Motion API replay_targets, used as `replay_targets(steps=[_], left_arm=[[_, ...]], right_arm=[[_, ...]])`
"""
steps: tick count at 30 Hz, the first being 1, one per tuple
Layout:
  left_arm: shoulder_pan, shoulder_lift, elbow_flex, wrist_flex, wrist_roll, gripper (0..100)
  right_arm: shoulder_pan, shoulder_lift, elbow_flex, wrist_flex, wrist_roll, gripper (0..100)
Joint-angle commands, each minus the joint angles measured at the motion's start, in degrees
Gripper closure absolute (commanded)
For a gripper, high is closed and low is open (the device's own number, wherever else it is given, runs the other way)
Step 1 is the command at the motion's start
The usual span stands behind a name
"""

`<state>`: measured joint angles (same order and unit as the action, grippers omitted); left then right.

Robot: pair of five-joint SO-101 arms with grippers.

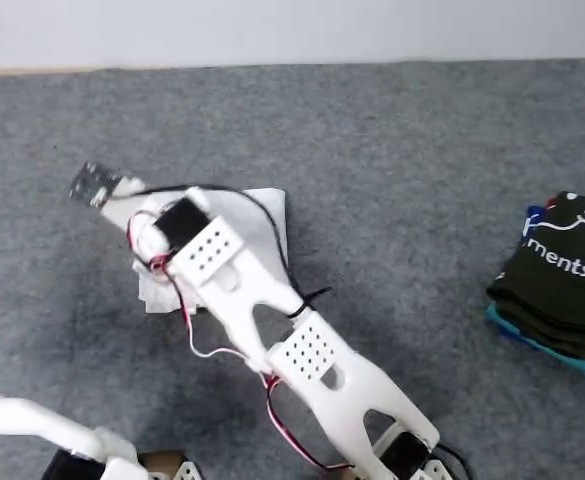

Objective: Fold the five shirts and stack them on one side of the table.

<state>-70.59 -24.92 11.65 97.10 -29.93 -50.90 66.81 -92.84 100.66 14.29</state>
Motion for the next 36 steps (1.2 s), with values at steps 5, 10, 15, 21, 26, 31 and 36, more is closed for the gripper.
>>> replay_targets(steps=[5, 10, 15, 21, 26, 31, 36], left_arm=[[0.0, -1.6, -0.2, -0.9, -0.4, 99], [0.0, -1.6, -0.2, -1.1, -0.4, 99], [0.1, -1.6, -0.2, -1.1, -0.3, 99], [2.3, -1.6, -0.1, -0.9, -0.2, 99], [2.7, -1.5, -0.1, -1.0, -0.2, 99], [2.8, -1.6, 1.5, -1.2, -0.2, 99], [2.5, -1.7, 4.5, -3.2, -0.2, 99]], right_arm=[[7.5, -12.0, 7.0, 2.3, -9.1, 95.1], [13.7, -17.5, 15.6, 2.3, -25.9, 81.1], [15.8, -19.3, 23.6, 2.0, -35.7, 70.8], [15.6, -17.6, 28.7, -3.6, -37.5, 65.2], [15.6, -13.5, 28.7, -8.6, -37.5, 65.2], [15.5, -8.1, 28.7, -12.0, -37.5, 65.3], [15.4, -4.0, 28.7, -10.4, -37.5, 65.7]])
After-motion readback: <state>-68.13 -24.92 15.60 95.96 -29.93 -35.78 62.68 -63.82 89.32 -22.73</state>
